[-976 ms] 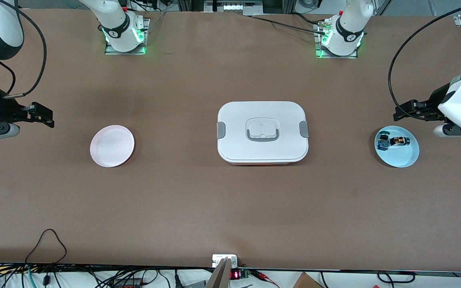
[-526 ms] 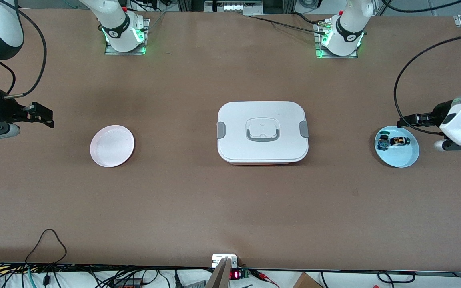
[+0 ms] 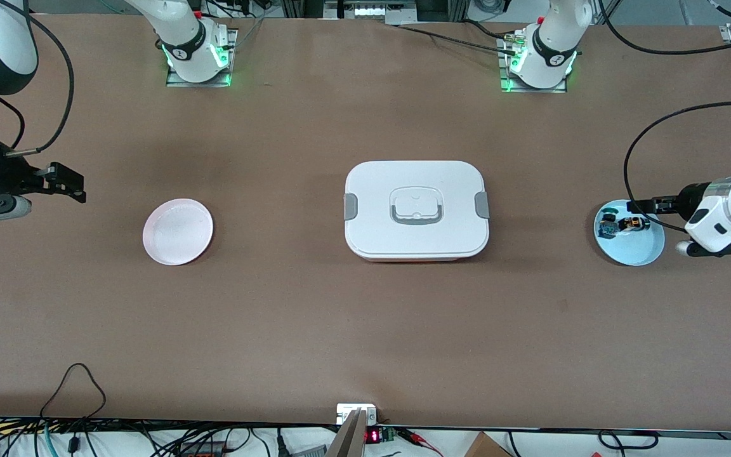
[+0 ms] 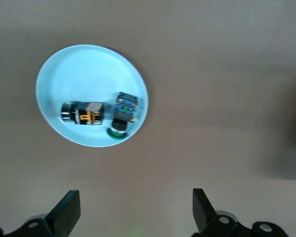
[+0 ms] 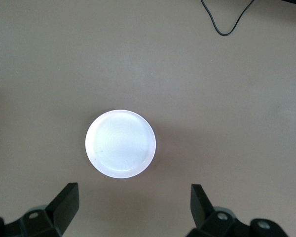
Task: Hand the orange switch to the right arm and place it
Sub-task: 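Lower the left gripper onto the orange switch and close it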
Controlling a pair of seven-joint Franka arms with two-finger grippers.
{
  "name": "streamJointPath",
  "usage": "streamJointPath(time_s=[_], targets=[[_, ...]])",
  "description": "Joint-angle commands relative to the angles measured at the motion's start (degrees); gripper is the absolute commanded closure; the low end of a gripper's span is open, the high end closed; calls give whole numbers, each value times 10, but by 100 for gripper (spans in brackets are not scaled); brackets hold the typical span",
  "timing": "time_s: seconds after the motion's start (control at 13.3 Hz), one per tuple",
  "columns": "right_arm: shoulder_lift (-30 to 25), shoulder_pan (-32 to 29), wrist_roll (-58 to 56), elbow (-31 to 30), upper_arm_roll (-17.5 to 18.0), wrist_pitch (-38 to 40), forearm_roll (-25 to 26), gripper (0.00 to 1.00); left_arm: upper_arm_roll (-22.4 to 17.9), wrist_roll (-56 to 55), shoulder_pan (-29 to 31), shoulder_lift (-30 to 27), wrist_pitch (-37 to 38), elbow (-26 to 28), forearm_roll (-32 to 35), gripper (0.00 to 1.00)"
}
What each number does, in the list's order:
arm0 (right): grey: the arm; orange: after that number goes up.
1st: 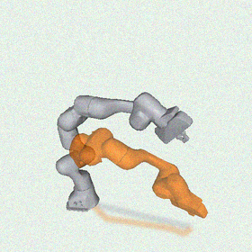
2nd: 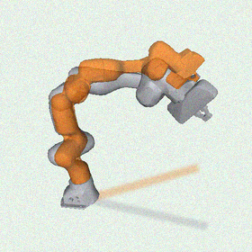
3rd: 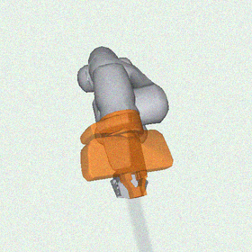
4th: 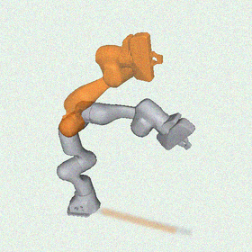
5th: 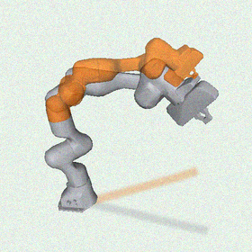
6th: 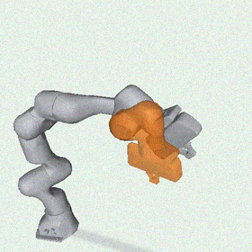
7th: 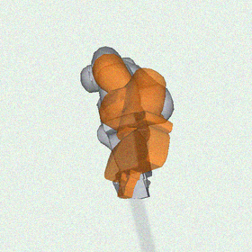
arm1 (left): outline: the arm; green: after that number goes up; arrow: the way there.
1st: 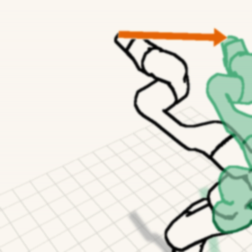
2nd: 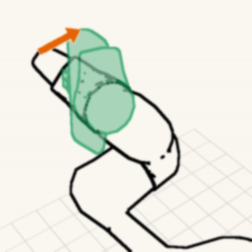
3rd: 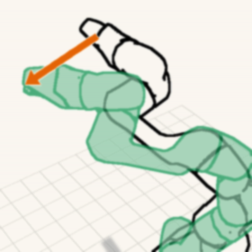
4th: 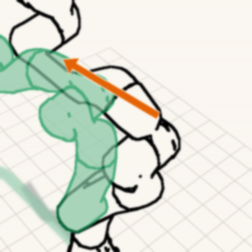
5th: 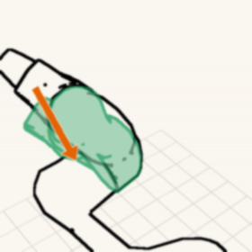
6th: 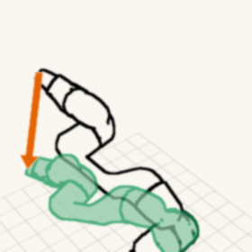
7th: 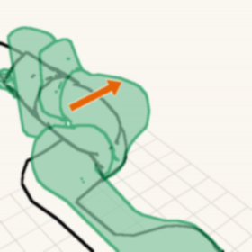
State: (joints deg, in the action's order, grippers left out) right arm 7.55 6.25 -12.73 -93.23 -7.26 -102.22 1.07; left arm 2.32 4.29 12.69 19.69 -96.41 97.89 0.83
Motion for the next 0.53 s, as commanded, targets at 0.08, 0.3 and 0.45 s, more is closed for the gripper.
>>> streamJointPath(time_s=[0.08, 0.3, 0.45], targets=[[3, -2, -1, 9, 2, 1, 3, 0, 4, 44, 24, 22, -83, 20, 22, 0], [3, -2, -1, 9, 2, 2, 3, 0, 4, 103, 47, 25, -175, 71, 22, 0], [3, -2, -1, 9, 2, 2, 3, 0, 4, 106, 51, 25, -234, 106, 22, 0]])
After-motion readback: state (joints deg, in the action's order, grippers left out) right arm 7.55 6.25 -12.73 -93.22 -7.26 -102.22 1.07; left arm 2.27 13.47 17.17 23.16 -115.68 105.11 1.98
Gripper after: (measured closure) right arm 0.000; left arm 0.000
